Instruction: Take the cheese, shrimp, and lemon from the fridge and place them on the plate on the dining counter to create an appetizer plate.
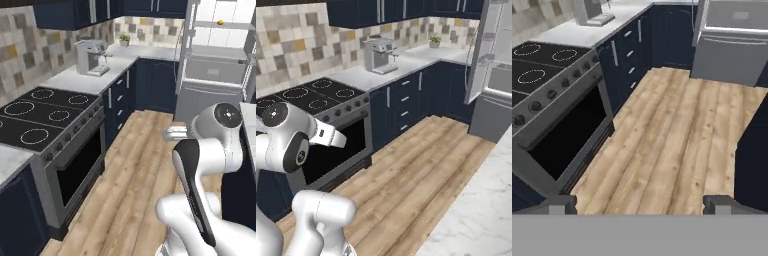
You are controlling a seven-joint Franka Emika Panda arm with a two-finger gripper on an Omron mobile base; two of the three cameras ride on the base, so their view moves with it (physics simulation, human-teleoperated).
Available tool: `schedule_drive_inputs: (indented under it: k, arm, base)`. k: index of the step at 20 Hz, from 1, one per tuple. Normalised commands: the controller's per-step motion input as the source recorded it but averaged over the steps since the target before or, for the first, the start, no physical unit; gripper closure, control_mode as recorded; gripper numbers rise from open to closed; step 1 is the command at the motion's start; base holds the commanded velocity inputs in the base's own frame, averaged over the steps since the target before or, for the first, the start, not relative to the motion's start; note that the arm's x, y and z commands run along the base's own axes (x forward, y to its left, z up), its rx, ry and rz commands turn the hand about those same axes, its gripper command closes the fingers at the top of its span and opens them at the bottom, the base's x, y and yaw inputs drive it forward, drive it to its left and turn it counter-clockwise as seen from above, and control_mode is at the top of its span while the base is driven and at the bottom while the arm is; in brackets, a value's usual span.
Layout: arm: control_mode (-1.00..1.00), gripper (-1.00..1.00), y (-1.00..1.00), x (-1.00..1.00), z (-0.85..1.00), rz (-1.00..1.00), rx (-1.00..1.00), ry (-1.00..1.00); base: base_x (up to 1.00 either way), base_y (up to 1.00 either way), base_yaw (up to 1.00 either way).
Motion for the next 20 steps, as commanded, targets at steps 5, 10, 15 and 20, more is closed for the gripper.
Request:
schedule_drive_inputs:
  k: [5,10,15,20]
  arm:
    - [1.00,-1.00,0.00,0.00,0.00,0.00,0.00,0.00]
    - [1.00,-1.00,0.00,0.00,0.00,0.00,0.00,0.00]
    - [1.00,-1.00,0.00,0.00,0.00,0.00,0.00,0.00]
    - [1.00,-1.00,0.00,0.00,0.00,0.00,0.00,0.00]
  base:
    - [0.74,0.04,-0.66]
    - [0.98,0.02,-0.43]
    - [1.00,0.00,-0.21]
    - [1.00,0.00,-0.18]
